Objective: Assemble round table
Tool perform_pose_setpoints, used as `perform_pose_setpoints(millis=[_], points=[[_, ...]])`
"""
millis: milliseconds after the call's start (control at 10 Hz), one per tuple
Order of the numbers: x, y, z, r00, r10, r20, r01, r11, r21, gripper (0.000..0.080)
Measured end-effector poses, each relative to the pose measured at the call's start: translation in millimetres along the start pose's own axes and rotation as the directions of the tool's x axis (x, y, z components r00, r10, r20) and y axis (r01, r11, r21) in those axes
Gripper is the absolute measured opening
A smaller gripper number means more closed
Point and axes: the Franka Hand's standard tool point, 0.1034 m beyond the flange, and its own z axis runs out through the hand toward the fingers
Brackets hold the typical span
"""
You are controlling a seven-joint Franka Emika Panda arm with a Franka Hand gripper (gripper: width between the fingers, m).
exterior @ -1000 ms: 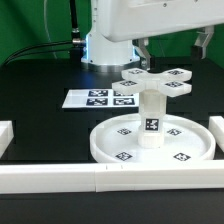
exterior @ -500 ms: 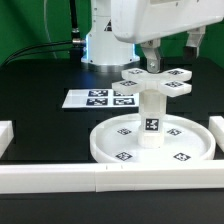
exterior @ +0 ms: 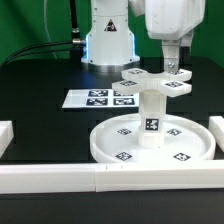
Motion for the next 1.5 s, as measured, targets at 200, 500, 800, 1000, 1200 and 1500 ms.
perform_pose_setpoints(millis=[200, 500, 800, 1000, 1200, 1500], points=[[-2.0, 0.6, 0.3, 0.994, -0.113, 0.001, 0.113, 0.994, 0.000, 0.0649], [-4.9, -0.6, 2.3, 0.991, -0.135, 0.002, 0.135, 0.991, 0.004, 0.0649], [-15.0, 2.6, 3.0, 0.991, -0.130, 0.004, 0.130, 0.991, 0.008, 0.0649], [-22.2, 2.9, 5.3, 0.993, -0.119, 0.005, 0.119, 0.993, 0.011, 0.0649], [-31.7, -2.5, 12.8, 0.995, -0.098, 0.010, 0.097, 0.995, 0.029, 0.0649], [-31.9, -16.0, 22.7, 0.996, -0.094, 0.009, 0.093, 0.995, 0.031, 0.0649]])
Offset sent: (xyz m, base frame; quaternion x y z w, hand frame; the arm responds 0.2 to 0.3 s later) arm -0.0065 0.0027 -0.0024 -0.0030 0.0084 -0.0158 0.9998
